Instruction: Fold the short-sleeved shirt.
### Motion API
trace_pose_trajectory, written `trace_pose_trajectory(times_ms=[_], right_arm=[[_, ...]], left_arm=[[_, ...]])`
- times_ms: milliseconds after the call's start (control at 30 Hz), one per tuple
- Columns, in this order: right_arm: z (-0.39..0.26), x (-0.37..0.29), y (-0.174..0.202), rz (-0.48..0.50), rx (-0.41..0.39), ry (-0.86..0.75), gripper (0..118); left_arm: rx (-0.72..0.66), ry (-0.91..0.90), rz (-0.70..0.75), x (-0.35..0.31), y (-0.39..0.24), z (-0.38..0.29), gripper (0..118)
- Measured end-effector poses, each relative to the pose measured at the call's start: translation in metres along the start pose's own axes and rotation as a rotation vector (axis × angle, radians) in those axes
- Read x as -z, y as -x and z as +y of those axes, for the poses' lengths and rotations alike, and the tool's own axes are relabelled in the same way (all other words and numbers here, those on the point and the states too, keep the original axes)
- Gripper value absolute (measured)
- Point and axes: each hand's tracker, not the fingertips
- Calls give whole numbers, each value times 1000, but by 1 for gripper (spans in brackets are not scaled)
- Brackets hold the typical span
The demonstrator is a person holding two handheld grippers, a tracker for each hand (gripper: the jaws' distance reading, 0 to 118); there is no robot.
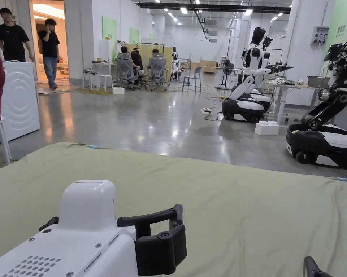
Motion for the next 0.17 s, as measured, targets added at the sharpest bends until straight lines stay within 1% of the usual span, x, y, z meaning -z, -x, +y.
trace_pose_trajectory(times_ms=[167], right_arm=[[3, -3, -3, -6, 15, -6, 118]], left_arm=[[-43, 20, 50, -1, 1, 2, 118]])
